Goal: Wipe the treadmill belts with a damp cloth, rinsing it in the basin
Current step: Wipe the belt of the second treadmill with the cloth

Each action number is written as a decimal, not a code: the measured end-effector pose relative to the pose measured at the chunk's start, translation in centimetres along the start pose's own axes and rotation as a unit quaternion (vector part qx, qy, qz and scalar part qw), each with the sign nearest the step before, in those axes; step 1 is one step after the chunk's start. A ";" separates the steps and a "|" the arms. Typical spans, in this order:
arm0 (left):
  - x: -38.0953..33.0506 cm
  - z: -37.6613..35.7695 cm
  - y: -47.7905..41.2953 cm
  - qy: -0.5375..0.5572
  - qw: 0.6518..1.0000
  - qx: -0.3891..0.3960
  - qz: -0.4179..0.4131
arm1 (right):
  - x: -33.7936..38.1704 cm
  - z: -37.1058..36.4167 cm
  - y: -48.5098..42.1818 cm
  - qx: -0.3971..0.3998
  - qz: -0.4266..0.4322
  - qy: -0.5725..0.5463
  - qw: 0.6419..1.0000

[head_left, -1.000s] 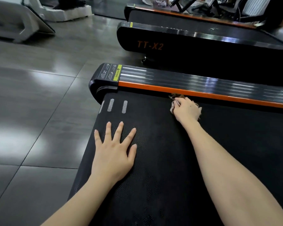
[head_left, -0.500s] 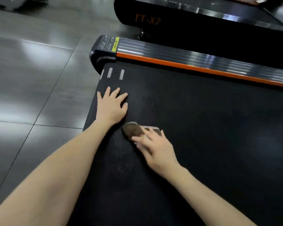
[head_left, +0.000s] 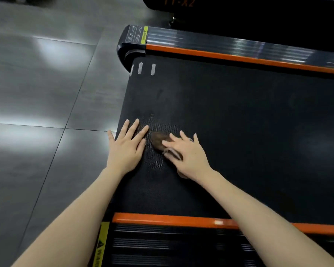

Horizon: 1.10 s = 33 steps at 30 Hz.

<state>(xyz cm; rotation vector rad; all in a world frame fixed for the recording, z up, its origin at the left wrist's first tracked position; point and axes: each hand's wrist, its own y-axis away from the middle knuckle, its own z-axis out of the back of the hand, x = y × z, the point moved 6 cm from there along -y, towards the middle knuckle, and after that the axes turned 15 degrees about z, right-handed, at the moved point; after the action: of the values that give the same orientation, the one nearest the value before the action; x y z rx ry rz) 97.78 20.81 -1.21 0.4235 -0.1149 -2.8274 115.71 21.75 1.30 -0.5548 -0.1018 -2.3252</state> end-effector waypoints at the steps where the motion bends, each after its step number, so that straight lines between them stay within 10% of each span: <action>1: 0.0 0.1 0.0 0.002 1.000 -0.002 -0.001 | 1.2 -0.1 2.3 0.006 0.032 -0.006 0.999; 7: -0.1 0.2 0.1 0.018 1.000 0.009 0.006 | 2.6 -0.7 6.4 0.053 0.183 0.066 0.980; 15: 1.2 1.6 0.8 0.232 0.969 0.069 0.043 | 4.7 -0.4 5.1 0.020 0.090 0.002 0.996; 20: 4.2 3.7 3.9 0.305 0.947 0.031 0.101 | 5.1 6.1 8.0 -0.142 0.031 -0.075 0.987; 27: 7.0 5.6 3.9 0.276 0.956 -0.003 0.104 | 2.2 1.1 7.6 0.108 0.229 0.027 0.967; 33: 6.4 5.2 3.0 0.333 0.936 0.023 0.116 | 5.8 -2.4 4.2 0.079 0.294 -0.024 0.952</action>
<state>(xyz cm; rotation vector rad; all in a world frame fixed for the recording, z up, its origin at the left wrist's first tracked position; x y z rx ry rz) 91.13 16.32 2.34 1.2527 -0.0832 -2.3076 113.97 14.34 1.20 -0.4801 -0.1244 -1.7079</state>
